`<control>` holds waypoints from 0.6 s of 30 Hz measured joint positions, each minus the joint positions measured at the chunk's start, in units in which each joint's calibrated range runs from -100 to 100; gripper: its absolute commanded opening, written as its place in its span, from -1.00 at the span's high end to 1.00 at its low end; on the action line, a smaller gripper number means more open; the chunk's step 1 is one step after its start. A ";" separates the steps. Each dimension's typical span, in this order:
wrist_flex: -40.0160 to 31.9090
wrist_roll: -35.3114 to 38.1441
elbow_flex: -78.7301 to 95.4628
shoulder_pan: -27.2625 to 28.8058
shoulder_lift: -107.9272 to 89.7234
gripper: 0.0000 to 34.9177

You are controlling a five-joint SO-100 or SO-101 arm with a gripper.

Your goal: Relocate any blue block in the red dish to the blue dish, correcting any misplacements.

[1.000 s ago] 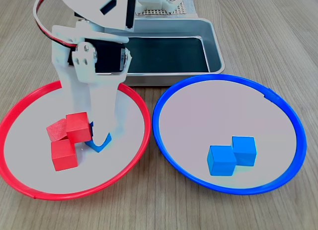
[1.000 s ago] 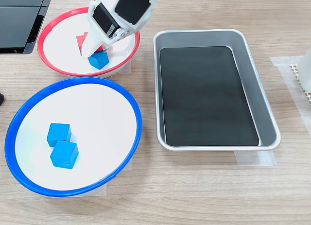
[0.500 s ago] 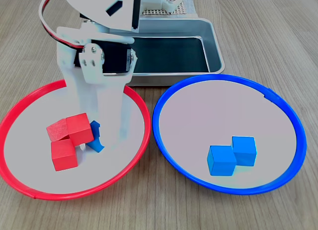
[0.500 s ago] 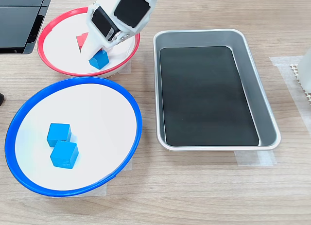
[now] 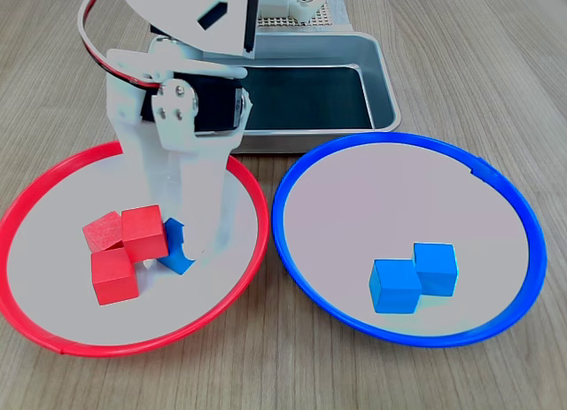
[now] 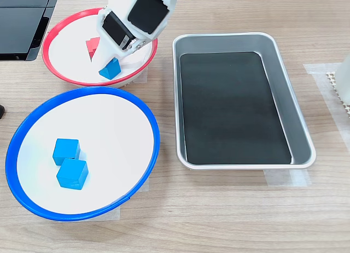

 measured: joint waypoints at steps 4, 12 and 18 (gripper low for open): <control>0.00 0.59 0.00 0.44 0.17 0.47; 0.00 1.37 0.00 0.62 0.51 0.85; 0.00 1.37 0.00 0.53 0.51 0.98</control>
